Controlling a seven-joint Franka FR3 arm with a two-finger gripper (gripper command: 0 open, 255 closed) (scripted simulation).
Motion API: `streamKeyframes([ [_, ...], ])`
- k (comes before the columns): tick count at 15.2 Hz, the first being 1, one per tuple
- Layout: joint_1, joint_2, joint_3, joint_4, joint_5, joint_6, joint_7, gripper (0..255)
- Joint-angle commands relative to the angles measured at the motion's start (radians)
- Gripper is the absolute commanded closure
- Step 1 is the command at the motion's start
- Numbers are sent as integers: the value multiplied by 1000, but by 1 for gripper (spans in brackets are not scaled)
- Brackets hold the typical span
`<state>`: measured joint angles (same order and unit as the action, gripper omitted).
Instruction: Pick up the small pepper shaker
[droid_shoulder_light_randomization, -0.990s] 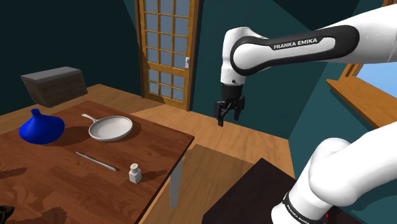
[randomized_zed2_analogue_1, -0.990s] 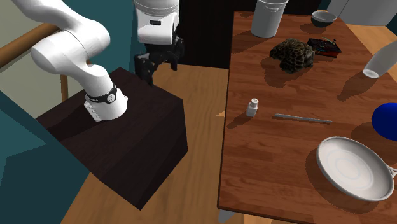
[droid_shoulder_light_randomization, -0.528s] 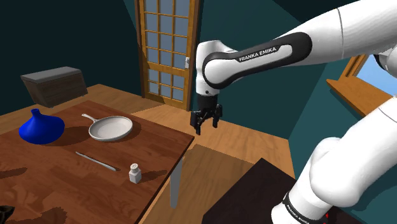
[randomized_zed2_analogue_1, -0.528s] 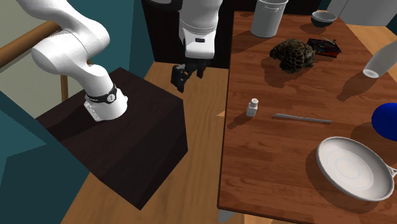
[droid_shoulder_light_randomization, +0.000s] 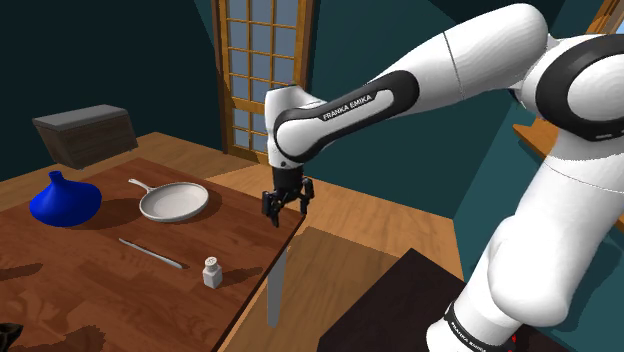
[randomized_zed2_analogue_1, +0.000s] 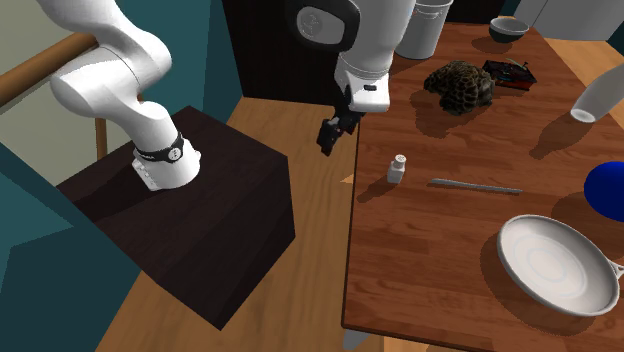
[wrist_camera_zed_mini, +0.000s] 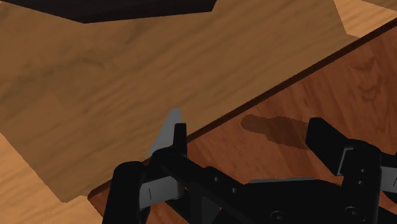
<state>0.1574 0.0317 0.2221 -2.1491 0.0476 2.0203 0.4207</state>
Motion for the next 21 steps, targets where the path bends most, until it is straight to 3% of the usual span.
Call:
streamKeyframes([
  [1,15,76,13,50,-17,23,30,0],
  [10,105,426,27,373,-107,33,137,0],
  [20,240,857,6,916,-176,-94,191,0],
  [21,240,865,4,916,-177,-86,191,0],
])
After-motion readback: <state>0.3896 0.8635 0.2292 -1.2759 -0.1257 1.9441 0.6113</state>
